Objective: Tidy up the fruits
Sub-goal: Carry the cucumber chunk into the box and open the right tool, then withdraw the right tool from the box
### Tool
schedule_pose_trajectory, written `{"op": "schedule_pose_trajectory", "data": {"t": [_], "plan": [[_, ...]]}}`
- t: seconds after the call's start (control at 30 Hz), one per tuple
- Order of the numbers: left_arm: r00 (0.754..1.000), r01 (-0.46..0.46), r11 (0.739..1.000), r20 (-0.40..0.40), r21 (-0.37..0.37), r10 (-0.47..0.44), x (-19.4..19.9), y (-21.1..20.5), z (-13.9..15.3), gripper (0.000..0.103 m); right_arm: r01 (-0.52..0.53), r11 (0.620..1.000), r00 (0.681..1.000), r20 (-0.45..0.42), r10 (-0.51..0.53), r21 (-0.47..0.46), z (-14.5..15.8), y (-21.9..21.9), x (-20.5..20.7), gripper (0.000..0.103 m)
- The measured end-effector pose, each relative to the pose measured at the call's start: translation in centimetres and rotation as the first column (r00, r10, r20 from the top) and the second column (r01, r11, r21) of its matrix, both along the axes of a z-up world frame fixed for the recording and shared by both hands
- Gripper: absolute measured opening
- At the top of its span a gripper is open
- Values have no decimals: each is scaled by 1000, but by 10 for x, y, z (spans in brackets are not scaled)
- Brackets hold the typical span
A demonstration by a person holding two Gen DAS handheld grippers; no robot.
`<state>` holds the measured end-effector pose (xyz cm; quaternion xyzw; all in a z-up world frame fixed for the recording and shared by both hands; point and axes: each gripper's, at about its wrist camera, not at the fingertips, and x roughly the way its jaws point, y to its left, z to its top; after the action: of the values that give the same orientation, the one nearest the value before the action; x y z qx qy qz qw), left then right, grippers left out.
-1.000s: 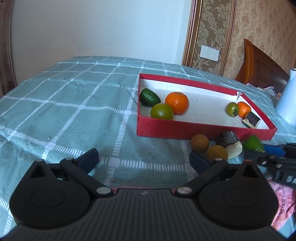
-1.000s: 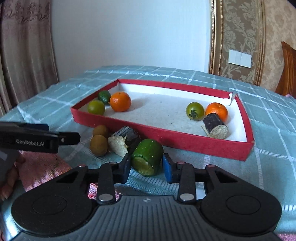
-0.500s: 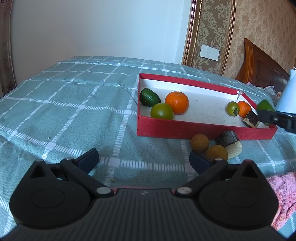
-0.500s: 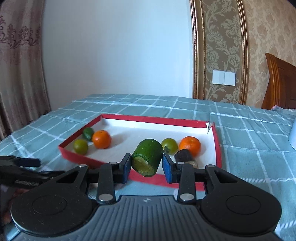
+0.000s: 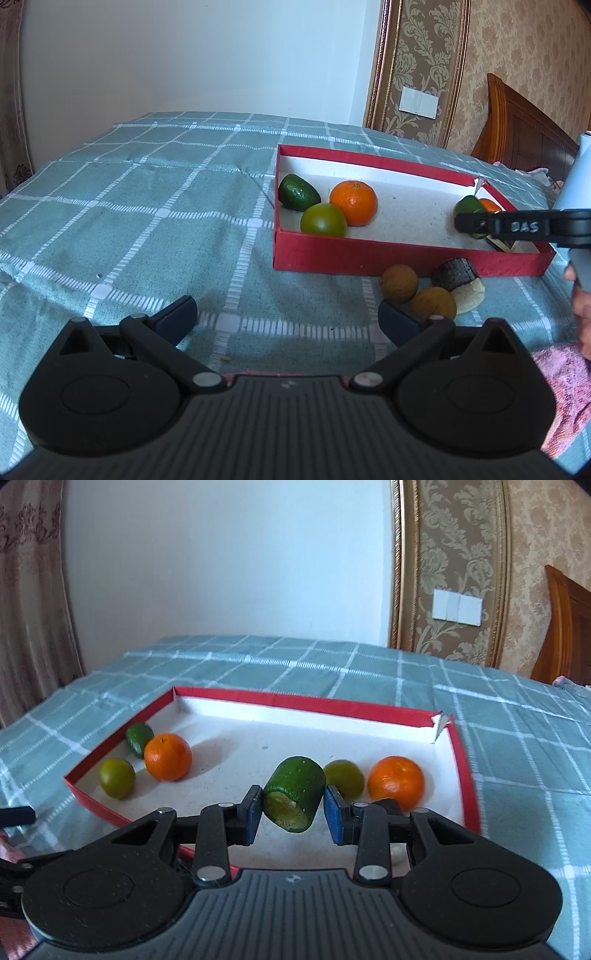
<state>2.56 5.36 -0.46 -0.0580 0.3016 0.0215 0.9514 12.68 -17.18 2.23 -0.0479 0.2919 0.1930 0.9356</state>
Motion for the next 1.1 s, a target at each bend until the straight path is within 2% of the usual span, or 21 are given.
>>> {"op": "schedule_pose_trajectory", "data": {"t": [0.13, 0.53, 0.67, 0.73, 0.77, 0.8, 1.1], "plan": [[1000, 0, 1000, -2, 4, 0, 0, 0, 0, 103, 12, 999, 1000, -7, -13, -39, -10, 6, 9, 35], [1000, 0, 1000, -5, 11, 0, 0, -1, 0, 103, 27, 999, 999, -32, -28, -35, -16, 4, 14, 36], [1000, 0, 1000, -8, 18, 0, 1, -2, 0, 103, 40, 999, 999, -36, -41, -26, -16, 1, 14, 43], [1000, 0, 1000, -8, 18, 0, 1, -2, 0, 103, 46, 999, 998, -39, -47, -16, -16, -1, 14, 58], [1000, 0, 1000, -8, 18, 0, 1, -2, 0, 103, 48, 999, 998, -38, -49, -11, -16, -2, 12, 72], [1000, 0, 1000, -8, 17, 0, 1, -2, 0, 103, 51, 999, 998, -31, -51, -5, -15, -4, 10, 76], [1000, 0, 1000, -5, 11, 0, 1, -2, 0, 103, 75, 997, 996, 43, -76, 28, -4, -24, -21, 76]]}}
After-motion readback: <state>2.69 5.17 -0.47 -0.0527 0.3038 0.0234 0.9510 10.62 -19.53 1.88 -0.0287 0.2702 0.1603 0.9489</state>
